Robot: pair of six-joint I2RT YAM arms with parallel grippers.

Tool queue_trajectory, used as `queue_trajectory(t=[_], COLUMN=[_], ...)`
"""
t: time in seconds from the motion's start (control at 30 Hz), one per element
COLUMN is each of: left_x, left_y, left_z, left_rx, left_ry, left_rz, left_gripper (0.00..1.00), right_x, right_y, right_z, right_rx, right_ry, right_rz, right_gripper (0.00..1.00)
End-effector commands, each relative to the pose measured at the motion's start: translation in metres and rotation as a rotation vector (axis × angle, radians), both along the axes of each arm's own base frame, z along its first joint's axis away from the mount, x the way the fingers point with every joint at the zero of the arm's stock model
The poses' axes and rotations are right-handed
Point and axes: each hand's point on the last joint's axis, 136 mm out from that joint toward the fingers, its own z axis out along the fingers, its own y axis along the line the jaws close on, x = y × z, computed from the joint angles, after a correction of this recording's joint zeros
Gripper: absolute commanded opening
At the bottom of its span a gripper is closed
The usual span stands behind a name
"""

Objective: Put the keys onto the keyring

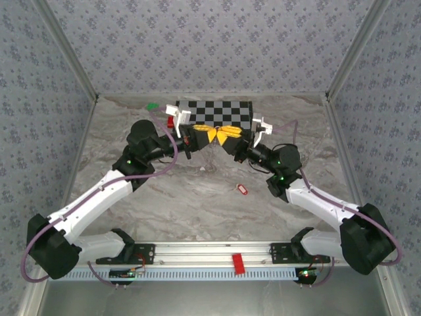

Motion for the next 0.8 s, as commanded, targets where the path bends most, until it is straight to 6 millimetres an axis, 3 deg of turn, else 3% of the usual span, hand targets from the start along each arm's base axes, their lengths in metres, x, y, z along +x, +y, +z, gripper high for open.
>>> queue_trajectory(t=[0.0, 0.13, 0.33, 0.53, 0.77], left_x=[-0.012, -0.009, -0.006, -0.007, -0.009], left_y=[0.004, 0.01, 0.015, 0.013, 0.01], left_z=[0.021, 0.01, -0.004, -0.015, -0.019], left_rx=[0.028, 0.13, 0.232, 0.31, 0.323], left_ry=[-0.09, -0.109, -0.122, -0.13, -0.119], left_rz=[-0.004, 0.019, 0.031, -0.01, -0.043], left_gripper=[0.0, 0.0, 0.0, 0.0, 0.0], right_x=[-0.002, 0.006, 0.005, -0.003, -0.004], right_y=[-0.005, -0.021, -0.037, -0.032, -0.016], right_z=[0.005, -0.005, -0.015, -0.017, -0.021], right_rx=[-0.013, -0.07, -0.206, -0.37, -0.44], right_ry=[-0.003, 0.033, 0.03, 0.001, -0.019], right_rz=[0.007, -0.043, -0.096, -0.045, 0.077], right_gripper=[0.3, 0.41, 0.41, 0.42, 0.41])
